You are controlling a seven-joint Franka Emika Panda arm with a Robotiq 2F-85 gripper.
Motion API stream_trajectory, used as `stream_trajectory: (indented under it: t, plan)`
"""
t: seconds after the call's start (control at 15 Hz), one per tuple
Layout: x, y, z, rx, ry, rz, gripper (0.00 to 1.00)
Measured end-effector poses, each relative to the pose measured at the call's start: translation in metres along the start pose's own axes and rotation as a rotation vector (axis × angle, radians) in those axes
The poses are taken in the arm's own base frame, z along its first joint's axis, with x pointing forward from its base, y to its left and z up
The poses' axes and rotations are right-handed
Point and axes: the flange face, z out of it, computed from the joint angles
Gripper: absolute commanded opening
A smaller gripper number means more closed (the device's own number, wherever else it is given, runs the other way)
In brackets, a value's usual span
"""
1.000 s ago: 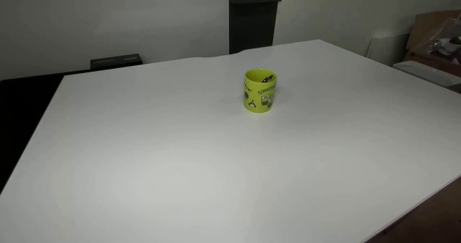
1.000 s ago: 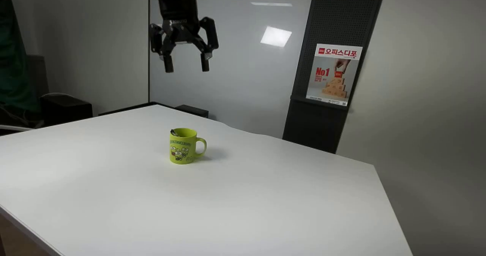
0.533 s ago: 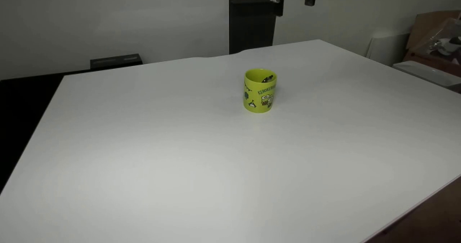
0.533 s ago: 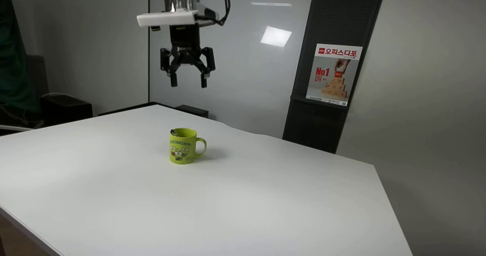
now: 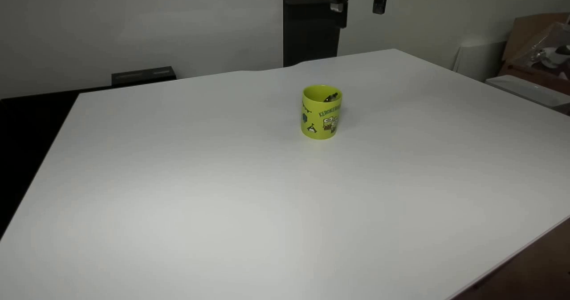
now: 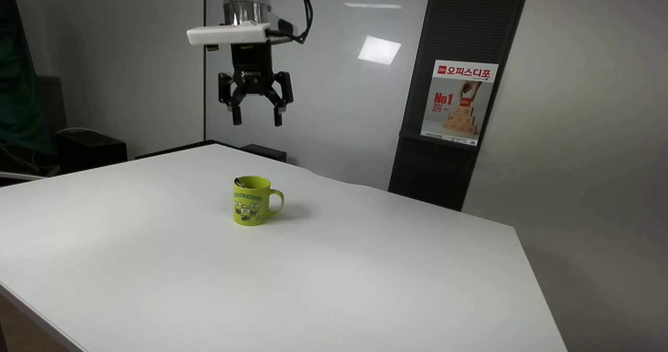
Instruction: Take the pen out of the cup and put it on the table
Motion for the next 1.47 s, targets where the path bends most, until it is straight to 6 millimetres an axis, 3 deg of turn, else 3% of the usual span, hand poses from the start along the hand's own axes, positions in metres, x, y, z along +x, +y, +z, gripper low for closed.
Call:
stream_trajectory:
  t: [0.53,1.47]
  plan:
    - [-0.019,-0.045,0.037,-0.063,0.093,-0.088,1.00]
    - [-0.033,-0.060,0.093,-0.063,0.119,-0.078,1.00]
